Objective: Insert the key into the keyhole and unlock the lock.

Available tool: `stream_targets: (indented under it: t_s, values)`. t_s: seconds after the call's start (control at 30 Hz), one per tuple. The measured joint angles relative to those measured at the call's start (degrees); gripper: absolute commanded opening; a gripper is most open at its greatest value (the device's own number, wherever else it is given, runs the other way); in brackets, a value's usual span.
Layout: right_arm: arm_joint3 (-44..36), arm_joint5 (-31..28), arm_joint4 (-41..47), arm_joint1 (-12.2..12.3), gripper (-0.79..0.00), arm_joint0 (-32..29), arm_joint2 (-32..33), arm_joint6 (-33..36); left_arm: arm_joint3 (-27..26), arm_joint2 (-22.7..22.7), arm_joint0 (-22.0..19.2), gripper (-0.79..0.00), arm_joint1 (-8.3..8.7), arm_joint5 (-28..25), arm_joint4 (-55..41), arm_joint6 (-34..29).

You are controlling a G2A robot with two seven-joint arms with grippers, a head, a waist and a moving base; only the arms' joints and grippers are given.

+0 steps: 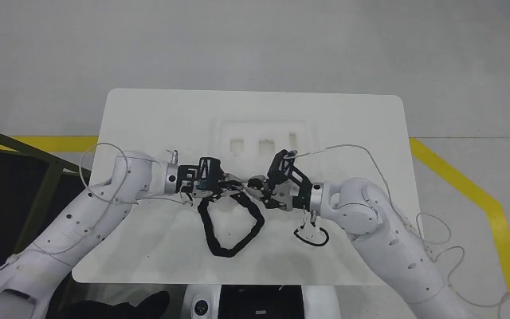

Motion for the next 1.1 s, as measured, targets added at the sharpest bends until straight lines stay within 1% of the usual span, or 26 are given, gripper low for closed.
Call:
stream_targets:
  t_s: [0.03,0.23,0.33,0.47,0.53,0.67,0.87,0.97,1.1]
  values:
    - [-0.2,-0.3,0.0,0.0,0.0,0.0,-0.1,0.0,-0.3,-0.4,0.2,-0.785,0.1,-0.1,-0.1,-0.4]
    - [-0.6,-1.9,-1.2,0.2,0.0,0.0,0.5,-1.0,-1.2,-3.3,2.4,-0.785,0.93,-0.3,-0.5,-3.3]
    - [-1.3,-3.4,-2.7,0.5,0.0,-0.7,1.4,-2.2,-1.4,-5.3,4.1,-0.785,1.61,0.2,-0.7,-4.6]
    - [-1.3,-5.5,-5.5,1.1,0.0,-2.9,3.9,-6.0,-1.6,-9.8,7.6,-0.785,3.08,1.5,-1.4,-6.6]
    - [-1.0,-6.0,-6.8,1.3,0.0,-4.0,5.1,-7.7,-1.9,-12.1,9.4,-0.785,3.76,3.1,-1.4,-6.8]
    - [-0.2,-6.5,-8.2,1.8,0.0,-6.4,7.5,-10.5,-2.3,-16.9,14.3,-0.785,5.14,6.9,-0.5,-8.5]
    - [0.3,-7.3,-9.3,2.4,0.0,-8.7,9.9,-12.7,-3.5,-22.2,20.7,-0.785,6.11,14.7,-1.0,-11.3]
    - [0.6,-7.5,-9.5,2.5,0.0,-9.3,10.4,-13.5,-4.3,-23.2,22.2,-0.785,6.19,16.7,-0.2,-13.9]
    - [0.9,-7.6,-9.7,2.6,0.0,-9.6,10.5,-14.0,-4.8,-22.8,22.3,-0.785,5.78,18.3,0.4,-18.4]
